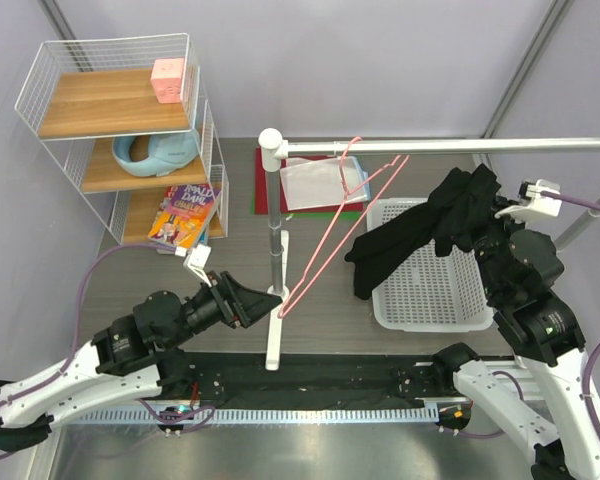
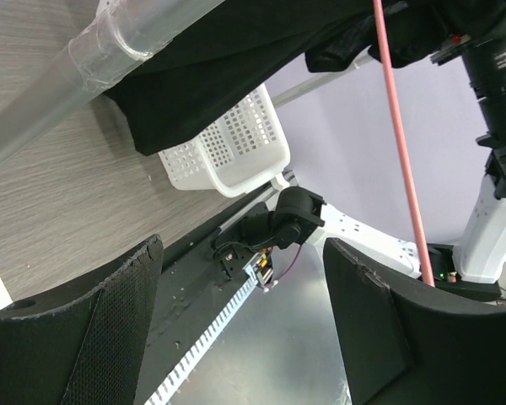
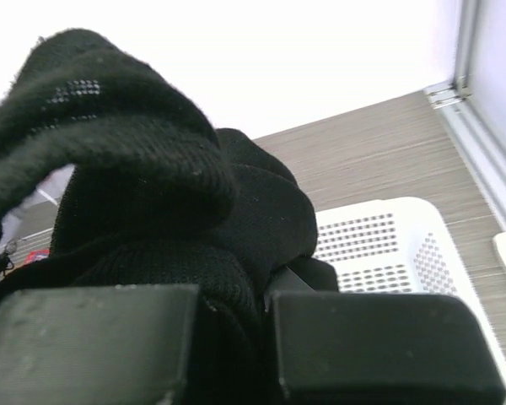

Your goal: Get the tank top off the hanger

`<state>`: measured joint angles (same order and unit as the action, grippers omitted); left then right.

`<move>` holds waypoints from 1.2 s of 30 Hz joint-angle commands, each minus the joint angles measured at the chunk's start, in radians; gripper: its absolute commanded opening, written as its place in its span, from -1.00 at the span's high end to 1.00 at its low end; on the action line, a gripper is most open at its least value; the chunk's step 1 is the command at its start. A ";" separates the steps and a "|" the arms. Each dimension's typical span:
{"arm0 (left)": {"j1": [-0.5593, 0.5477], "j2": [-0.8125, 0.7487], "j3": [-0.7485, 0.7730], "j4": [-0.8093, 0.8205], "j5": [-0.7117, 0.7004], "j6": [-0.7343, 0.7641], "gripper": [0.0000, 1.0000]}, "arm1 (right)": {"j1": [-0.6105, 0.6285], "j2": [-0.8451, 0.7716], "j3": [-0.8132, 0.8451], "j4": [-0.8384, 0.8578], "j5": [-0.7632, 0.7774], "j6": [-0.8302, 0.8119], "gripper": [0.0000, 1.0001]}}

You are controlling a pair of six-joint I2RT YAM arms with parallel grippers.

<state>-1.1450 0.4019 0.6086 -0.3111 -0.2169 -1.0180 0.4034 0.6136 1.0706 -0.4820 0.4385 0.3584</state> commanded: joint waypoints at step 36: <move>0.001 -0.077 -0.065 -0.020 -0.032 -0.034 -0.54 | -0.003 0.026 -0.280 -0.161 0.229 0.299 0.79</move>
<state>-1.1450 0.3630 0.5735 -0.3202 -0.2184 -1.0317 0.4034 0.6220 0.8352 -0.6380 0.6056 0.5022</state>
